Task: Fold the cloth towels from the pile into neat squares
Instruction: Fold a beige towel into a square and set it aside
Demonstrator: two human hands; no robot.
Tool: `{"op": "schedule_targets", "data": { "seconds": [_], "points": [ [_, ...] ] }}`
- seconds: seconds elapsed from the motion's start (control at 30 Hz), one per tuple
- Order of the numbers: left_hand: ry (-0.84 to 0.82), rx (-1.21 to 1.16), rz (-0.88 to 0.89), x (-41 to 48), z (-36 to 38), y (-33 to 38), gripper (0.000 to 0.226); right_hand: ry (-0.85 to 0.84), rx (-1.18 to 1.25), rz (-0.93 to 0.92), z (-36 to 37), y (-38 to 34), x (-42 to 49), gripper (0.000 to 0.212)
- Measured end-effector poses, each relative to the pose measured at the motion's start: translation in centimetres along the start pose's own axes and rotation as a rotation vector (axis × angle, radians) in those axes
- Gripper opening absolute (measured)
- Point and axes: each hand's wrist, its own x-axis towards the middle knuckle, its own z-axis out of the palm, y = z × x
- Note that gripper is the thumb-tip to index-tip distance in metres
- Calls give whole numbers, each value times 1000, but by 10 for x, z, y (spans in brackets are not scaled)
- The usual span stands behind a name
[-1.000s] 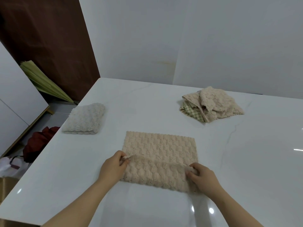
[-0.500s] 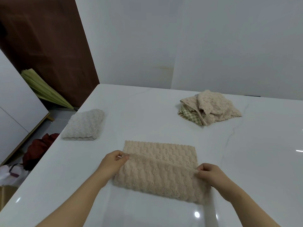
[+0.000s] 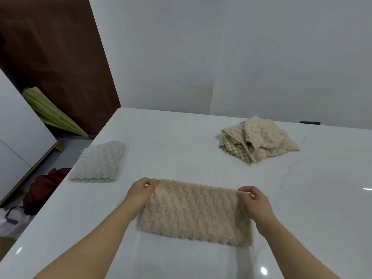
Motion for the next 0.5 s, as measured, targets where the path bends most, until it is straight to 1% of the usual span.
{"op": "schedule_targets", "data": {
  "seconds": [0.07,0.17,0.23,0.3,0.37,0.5],
  "points": [
    [12,17,-3,4,2,-1,18,-1,-8,4,2,-1,3,10],
    [28,50,-42,9,4,-7,18,-2,20,79,6,0,8,18],
    [29,63,-84,10,4,-12,16,16,-17,112,7,3,11,14],
    [36,65,-101,11,4,-15,13,31,-96,106,8,7,14,10],
    [51,63,-92,12,4,-14,12,53,-133,81,9,7,16,10],
    [67,61,-56,13,6,-13,14,95,-131,45,12,2,19,10]
  ]
}}
